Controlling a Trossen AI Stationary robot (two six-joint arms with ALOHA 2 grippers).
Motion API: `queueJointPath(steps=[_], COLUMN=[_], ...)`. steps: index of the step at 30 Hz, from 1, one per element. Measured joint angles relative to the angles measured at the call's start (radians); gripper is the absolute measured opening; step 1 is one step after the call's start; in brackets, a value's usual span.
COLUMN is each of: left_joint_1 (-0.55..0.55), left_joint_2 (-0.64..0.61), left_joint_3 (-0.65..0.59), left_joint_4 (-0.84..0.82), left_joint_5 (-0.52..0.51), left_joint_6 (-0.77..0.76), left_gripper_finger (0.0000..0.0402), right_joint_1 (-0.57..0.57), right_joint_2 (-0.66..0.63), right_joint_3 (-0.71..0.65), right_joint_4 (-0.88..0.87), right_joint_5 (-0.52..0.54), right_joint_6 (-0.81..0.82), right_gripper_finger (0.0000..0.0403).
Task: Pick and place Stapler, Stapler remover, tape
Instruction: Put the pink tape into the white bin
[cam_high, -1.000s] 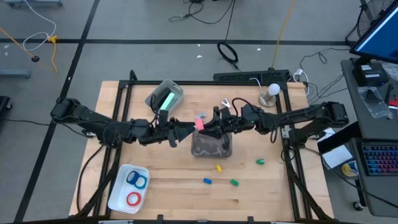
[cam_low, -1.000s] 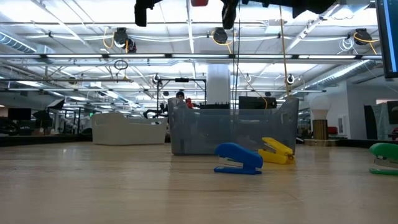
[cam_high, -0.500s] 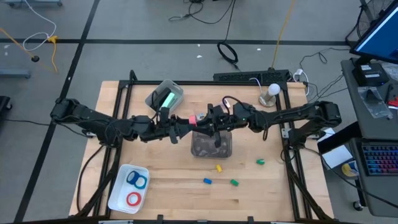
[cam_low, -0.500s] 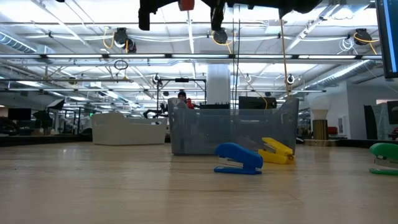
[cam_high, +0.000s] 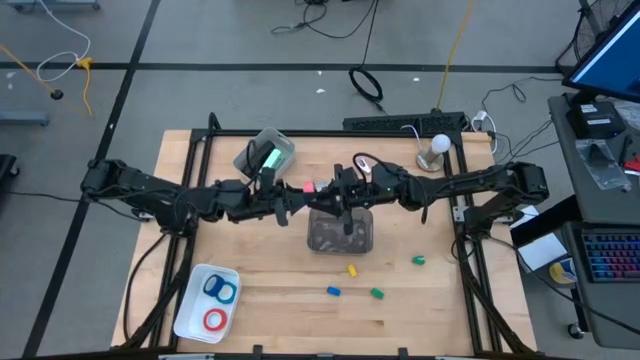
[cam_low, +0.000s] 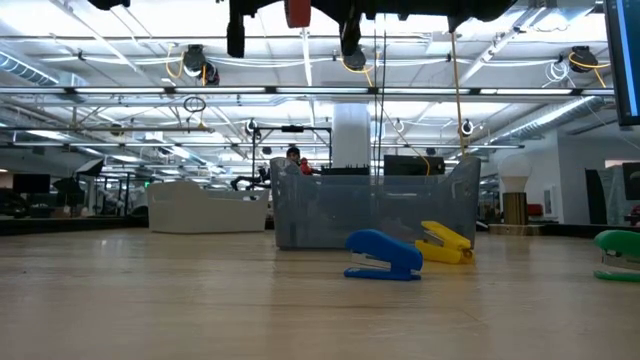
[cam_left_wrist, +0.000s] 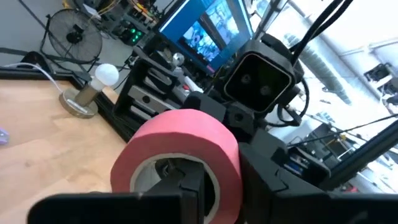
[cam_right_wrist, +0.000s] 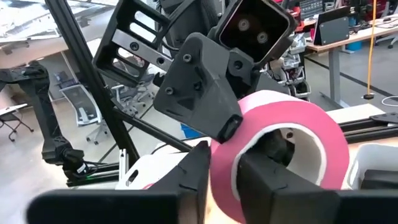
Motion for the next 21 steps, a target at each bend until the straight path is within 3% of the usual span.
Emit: queueJointPath(steps=[6, 12, 16, 21], left_joint_1=[0.015, 0.020, 0.021, -0.017], left_joint_2=[-0.011, -0.016, -0.019, -0.043], left_joint_3=[0.001, 0.005, 0.004, 0.001], left_joint_4=[-0.126, -0.332, -0.451, -0.586], left_joint_5=[0.019, 0.030, -0.036, -0.006], left_joint_6=[-0.019, -0.059, -0.108, -0.203], left_gripper_finger=[0.0062, 0.0040, 0.0035, 0.0035], right_joint_1=[-0.002, -0.007, -0.022, -0.064], right_joint_2=[0.001, -0.005, -0.003, -0.054], right_joint_3=[0.000, 0.003, -0.005, -0.003], right_joint_4=[-0.091, -0.342, -0.460, -0.573], right_joint_5=[-0.111, -0.149, -0.205, -0.191], right_joint_6=[-0.014, -0.038, -0.034, -0.027], right_gripper_finger=[0.0141, 0.0204, 0.0232, 0.0248])
